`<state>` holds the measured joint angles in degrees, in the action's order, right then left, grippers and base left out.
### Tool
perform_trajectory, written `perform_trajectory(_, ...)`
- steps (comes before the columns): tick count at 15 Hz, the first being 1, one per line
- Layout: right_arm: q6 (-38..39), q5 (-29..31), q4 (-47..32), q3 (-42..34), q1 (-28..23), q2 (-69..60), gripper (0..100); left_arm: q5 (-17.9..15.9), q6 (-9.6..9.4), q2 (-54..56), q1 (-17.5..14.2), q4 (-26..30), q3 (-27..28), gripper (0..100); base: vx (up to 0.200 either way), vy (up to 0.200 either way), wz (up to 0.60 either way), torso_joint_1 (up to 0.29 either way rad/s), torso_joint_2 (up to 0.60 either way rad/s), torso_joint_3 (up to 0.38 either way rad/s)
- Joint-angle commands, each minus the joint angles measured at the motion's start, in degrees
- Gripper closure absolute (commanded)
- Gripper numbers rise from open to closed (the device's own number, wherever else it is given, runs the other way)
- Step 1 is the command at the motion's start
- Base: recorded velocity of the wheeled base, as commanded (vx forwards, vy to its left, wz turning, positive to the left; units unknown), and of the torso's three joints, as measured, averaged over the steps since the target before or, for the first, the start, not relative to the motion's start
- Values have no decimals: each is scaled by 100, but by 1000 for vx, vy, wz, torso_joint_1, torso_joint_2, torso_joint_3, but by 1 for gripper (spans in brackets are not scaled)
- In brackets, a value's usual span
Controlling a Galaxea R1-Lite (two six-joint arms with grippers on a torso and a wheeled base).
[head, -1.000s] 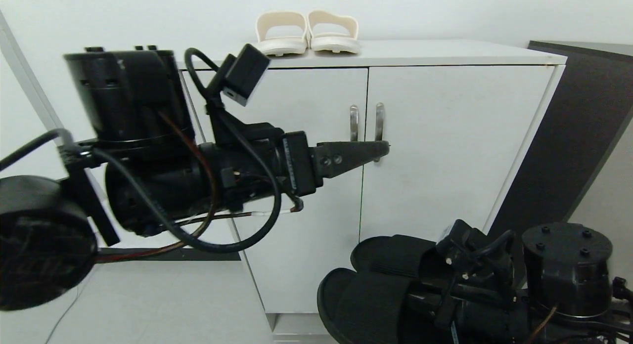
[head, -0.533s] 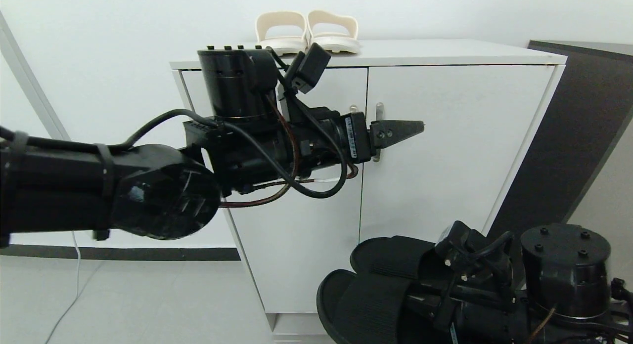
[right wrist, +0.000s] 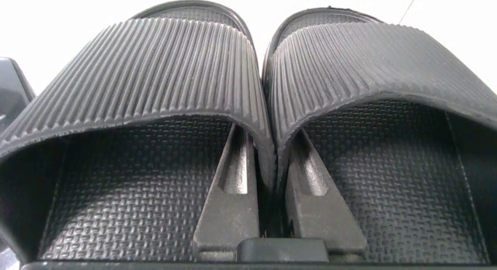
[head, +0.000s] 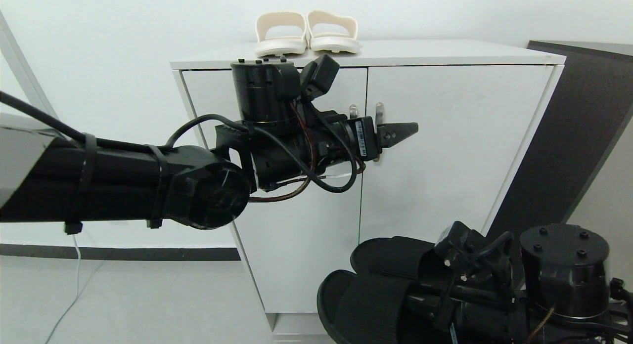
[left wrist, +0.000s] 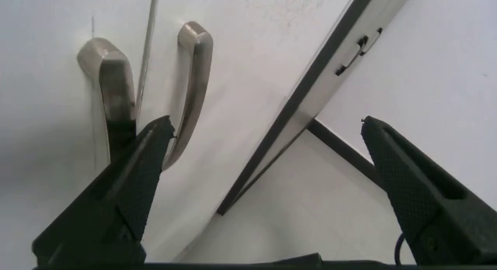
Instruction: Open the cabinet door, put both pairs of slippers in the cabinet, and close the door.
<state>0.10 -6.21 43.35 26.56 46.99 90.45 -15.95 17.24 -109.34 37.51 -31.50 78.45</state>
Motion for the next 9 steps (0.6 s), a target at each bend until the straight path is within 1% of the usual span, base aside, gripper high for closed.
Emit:
perform_trajectory(1, -1, -4, -2, -2, 3, 7, 100, 118, -1, -132, -7, -5, 92, 0, 0, 0, 0, 0, 0, 0)
perform_trajectory(4, -1, -4, -2, -11, 3, -1, 100, 153, -1, -307, 2, 12, 285, 0, 0, 0, 0, 0, 0, 0)
perform_trajectory(9, 8, -4, -2, -2, 3, -1, 100, 144, 8, -369, 28, 48, 338, 0, 0, 0, 0, 0, 0, 0)
